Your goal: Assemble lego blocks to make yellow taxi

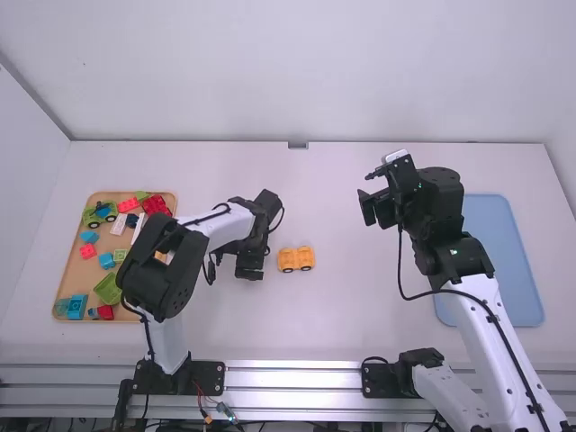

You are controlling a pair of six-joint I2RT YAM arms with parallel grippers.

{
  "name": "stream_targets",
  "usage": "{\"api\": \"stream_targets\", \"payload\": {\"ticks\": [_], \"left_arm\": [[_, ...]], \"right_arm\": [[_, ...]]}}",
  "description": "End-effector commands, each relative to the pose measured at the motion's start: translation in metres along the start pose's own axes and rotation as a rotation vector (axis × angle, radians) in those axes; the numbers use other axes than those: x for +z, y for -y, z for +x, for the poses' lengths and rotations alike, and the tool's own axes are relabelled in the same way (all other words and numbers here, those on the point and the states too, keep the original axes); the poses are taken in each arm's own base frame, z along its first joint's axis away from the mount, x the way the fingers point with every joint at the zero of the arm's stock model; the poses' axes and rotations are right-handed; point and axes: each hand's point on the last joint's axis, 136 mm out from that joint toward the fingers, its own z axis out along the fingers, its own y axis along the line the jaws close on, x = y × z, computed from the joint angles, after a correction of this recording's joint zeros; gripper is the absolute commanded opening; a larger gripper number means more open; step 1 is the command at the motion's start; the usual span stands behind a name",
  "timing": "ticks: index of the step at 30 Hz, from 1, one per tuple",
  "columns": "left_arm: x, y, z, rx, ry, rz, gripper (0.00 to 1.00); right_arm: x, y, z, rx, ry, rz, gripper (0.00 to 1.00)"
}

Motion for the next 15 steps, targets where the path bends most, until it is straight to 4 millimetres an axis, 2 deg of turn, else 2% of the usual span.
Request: {"api": "stream_targets", "payload": {"ticks": [1, 4, 5, 7, 8, 11, 15], "left_arm": [[-0.030, 0.019, -0.004, 0.146, 0.004, 0.057, 0.99], [-0.064, 0.028, -0.020, 0.408, 0.094, 0.046, 0.99], [-0.070, 0.031, -0.022, 0.460, 0.112, 0.047, 0.99], [-0.101, 0.048, -0.028, 0.811, 0.201, 0.062, 0.99], [-0.105, 0.050, -0.028, 0.860, 0.211, 0.065, 0.99], [-0.133, 0.070, -0.031, 1.304, 0.304, 0.067, 0.99], [-0.148, 0.084, -0.035, 1.703, 0.408, 0.027, 0.99]], "right_arm": [[0.001, 0.000, 0.003, 0.002, -0.008, -0.001, 0.99], [0.001, 0.000, 0.003, 0.002, -0.008, -0.001, 0.98], [0.001, 0.000, 0.003, 0.002, -0.008, -0.001, 0.98], [0.001, 0.000, 0.003, 0.002, -0.007, -0.001, 0.99], [0.001, 0.000, 0.003, 0.002, -0.007, -0.001, 0.98], [0.001, -0.001, 0.003, -0.013, -0.007, -0.002, 0.98], [0.001, 0.000, 0.003, -0.019, -0.007, -0.001, 0.99]]}}
